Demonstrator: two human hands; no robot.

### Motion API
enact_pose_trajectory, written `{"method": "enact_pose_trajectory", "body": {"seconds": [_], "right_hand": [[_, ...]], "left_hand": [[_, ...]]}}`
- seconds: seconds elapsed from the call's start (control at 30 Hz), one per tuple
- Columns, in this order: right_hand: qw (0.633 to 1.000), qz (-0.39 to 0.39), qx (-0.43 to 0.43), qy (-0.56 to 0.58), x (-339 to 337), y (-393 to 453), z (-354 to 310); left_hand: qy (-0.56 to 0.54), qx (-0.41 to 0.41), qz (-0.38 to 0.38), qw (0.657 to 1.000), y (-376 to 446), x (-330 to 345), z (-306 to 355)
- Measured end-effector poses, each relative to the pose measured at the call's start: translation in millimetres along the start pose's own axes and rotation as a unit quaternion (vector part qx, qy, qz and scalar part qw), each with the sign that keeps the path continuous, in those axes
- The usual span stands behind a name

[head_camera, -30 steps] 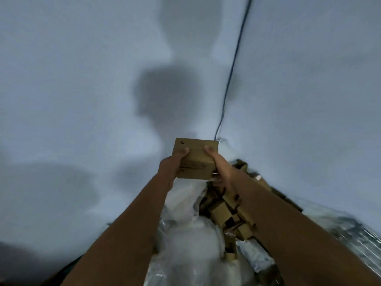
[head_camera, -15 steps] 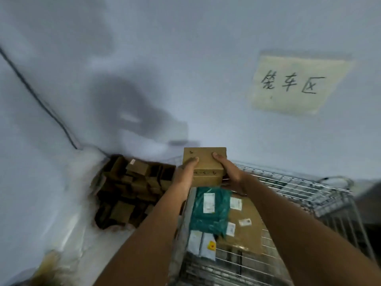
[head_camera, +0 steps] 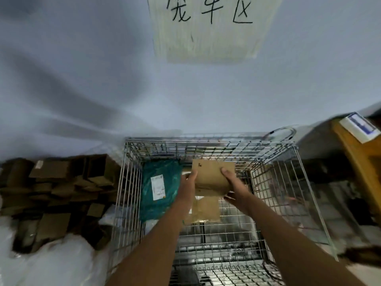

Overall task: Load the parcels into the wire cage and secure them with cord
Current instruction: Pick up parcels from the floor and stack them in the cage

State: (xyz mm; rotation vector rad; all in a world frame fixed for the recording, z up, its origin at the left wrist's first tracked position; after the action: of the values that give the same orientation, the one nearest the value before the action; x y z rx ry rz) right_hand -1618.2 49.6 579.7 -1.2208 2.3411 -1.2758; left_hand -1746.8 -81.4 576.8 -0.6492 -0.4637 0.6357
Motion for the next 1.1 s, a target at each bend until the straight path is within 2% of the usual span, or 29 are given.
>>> {"method": "enact_pose_trajectory", "body": {"seconds": [0.17,0.33,0.43,0.57,0.63,0.73,0.83,0.9,0.97,1.1], "right_hand": [[0.998,0.033,0.031,0.041,-19,52,55],[0.998,0.031,0.046,0.017,-39,109,107],[0.996,-0.006,0.089,-0.007,-45,135,148],[0.986,-0.053,0.159,-0.005,-31,148,212],[0.983,-0.072,0.166,-0.031,-18,146,237],[0.976,-0.103,0.188,-0.028,11,154,265],[0.976,-0.117,0.179,-0.042,36,182,289],[0.974,-0.111,0.192,-0.048,53,199,312],[0.968,-0.104,0.227,-0.035,72,212,339],[0.957,-0.086,0.27,-0.063,103,236,388]], "left_hand": [[-0.025,-0.063,-0.006,0.998,54,-7,-70],[-0.038,-0.076,0.007,0.996,102,-21,-128],[-0.037,-0.085,0.035,0.995,112,-36,-170],[-0.033,-0.155,0.092,0.983,99,-65,-247],[-0.025,-0.201,0.133,0.97,90,-80,-271],[-0.053,-0.213,0.192,0.957,87,-111,-292],[-0.015,-0.235,0.175,0.956,88,-145,-299],[0.015,-0.237,0.208,0.949,90,-170,-307],[0.081,-0.263,0.246,0.929,93,-192,-321],[0.151,-0.335,0.252,0.895,99,-230,-367]]}}
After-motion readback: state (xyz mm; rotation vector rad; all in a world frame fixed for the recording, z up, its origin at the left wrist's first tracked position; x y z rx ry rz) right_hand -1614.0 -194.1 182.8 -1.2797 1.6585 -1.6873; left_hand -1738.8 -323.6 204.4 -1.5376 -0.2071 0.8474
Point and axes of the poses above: each hand's wrist, its own y-axis towards the middle knuckle, its own x-axis out of the palm, z = x × y, the point moved 3 cm from there along y, towards the middle knuckle, and after that the axes turned 11 degrees about -z, right-handed, at the moved point
